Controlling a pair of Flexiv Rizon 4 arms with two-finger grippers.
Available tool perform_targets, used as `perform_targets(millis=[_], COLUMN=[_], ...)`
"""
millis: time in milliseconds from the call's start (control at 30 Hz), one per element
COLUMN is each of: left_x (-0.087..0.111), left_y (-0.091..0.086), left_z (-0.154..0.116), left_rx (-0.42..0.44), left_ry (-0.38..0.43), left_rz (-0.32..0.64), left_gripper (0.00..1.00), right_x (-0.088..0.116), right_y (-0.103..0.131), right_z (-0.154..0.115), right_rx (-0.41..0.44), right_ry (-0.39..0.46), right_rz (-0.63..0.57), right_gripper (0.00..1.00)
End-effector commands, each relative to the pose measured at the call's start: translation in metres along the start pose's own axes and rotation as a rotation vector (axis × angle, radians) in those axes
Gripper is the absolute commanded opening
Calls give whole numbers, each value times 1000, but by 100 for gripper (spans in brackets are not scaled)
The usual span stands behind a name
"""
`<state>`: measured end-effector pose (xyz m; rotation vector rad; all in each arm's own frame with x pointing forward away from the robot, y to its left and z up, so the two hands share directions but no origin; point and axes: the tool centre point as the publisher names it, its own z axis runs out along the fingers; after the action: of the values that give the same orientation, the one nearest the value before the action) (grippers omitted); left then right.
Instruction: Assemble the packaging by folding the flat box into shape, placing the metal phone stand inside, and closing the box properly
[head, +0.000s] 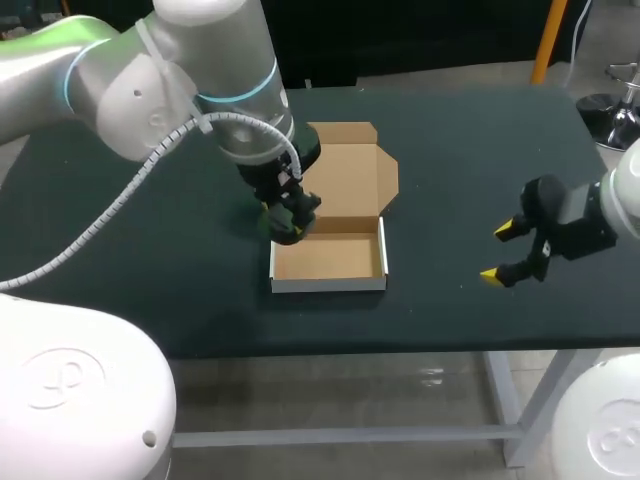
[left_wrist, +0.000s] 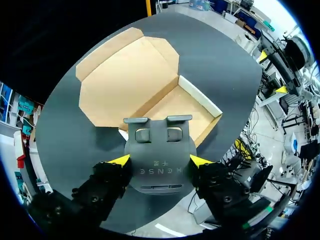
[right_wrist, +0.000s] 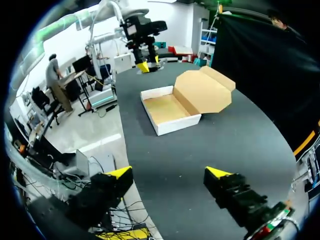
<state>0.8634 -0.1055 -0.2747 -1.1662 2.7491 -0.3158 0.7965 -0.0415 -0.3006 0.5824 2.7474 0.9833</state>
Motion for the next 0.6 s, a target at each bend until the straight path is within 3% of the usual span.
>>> perform_targets(millis=[33, 600], left_x=[10, 35], left_y=[-13, -27], left_z=[14, 51], left_rx=[-21, -15], left_ry=[-7, 32], left_rz=[7, 55], left_gripper=[0, 0], right_x=[0, 0], right_y=[-1, -1], right_z=[-2, -2], right_rx=[-5, -5], right_ry=[4, 4], right_rz=[-1, -1], right_gripper=[100, 100])
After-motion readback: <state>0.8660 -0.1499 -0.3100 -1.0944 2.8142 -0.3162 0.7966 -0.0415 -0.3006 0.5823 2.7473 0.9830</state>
